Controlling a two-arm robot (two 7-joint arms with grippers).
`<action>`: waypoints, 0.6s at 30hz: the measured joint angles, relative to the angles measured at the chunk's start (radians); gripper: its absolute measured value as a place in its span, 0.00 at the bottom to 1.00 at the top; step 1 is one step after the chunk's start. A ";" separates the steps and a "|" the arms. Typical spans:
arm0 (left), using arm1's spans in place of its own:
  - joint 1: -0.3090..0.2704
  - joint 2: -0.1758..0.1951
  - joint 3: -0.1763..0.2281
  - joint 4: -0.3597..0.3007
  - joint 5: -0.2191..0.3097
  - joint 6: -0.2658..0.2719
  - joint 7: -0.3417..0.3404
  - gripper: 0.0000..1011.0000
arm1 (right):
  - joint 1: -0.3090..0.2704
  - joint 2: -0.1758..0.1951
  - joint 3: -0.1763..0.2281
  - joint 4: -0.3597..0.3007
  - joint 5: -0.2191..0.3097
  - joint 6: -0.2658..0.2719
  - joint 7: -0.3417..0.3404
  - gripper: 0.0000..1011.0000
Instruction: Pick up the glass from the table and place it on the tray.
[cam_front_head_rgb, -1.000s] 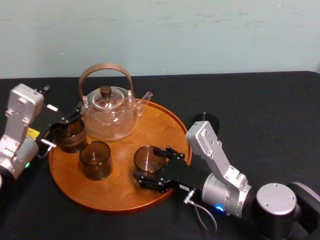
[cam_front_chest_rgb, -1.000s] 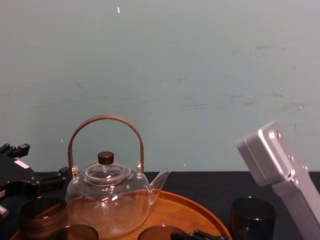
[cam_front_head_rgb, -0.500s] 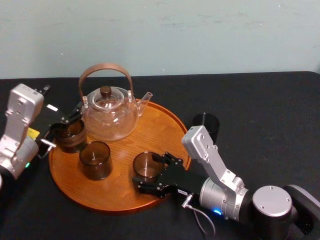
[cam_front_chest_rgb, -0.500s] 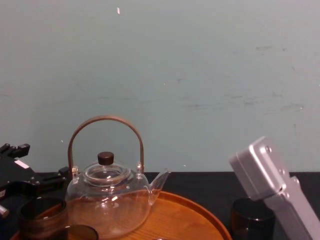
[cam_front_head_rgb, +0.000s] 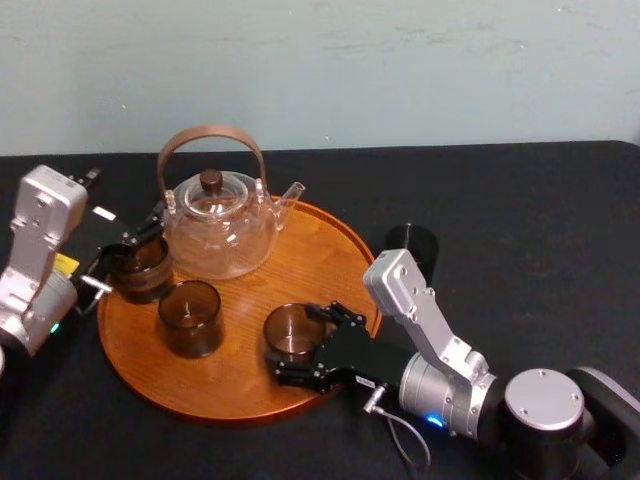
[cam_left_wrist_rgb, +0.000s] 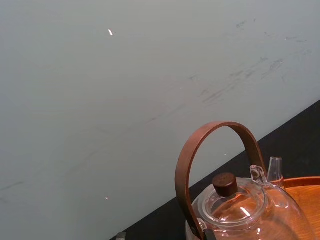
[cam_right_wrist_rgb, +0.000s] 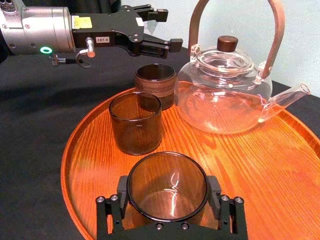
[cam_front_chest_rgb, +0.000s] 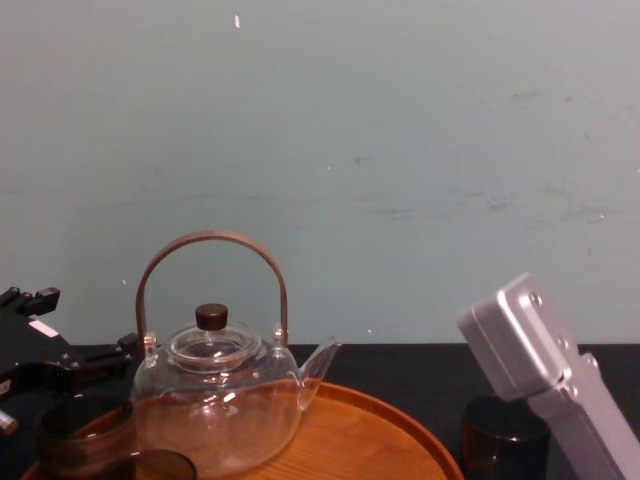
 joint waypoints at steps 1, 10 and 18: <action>0.000 0.000 0.000 0.000 0.000 0.000 0.000 0.99 | 0.000 0.000 0.000 0.000 0.000 0.000 0.000 0.97; 0.000 0.000 0.000 0.000 0.000 0.000 0.000 0.99 | -0.002 0.001 0.003 -0.003 0.003 -0.002 0.000 0.99; 0.000 0.000 0.000 0.000 0.000 0.000 0.000 0.99 | -0.023 0.026 0.029 -0.068 0.010 -0.034 -0.005 0.99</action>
